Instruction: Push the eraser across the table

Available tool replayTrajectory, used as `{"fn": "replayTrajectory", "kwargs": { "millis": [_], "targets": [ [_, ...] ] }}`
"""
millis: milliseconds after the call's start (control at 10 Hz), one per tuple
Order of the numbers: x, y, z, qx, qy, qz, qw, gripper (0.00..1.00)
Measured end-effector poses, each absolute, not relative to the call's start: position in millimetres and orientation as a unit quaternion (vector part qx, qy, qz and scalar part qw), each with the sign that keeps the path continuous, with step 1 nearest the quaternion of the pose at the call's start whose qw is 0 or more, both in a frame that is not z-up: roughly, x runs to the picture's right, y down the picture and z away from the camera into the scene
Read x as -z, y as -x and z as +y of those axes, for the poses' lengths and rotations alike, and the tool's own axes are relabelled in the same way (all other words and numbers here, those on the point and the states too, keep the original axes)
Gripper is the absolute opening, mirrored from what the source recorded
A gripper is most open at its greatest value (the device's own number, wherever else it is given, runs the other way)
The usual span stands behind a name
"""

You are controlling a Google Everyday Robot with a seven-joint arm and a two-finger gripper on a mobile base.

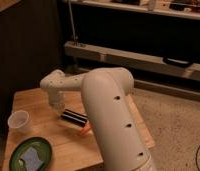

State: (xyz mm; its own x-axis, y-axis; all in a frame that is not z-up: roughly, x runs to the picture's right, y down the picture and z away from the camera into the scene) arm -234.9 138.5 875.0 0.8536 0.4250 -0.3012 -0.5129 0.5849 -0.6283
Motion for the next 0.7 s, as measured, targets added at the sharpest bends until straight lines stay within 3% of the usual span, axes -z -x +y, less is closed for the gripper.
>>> {"fn": "replayTrajectory", "kwargs": {
  "millis": [700],
  "targets": [
    [-869,193,147,-0.272,0.370,0.085,0.884,0.00]
  ]
}}
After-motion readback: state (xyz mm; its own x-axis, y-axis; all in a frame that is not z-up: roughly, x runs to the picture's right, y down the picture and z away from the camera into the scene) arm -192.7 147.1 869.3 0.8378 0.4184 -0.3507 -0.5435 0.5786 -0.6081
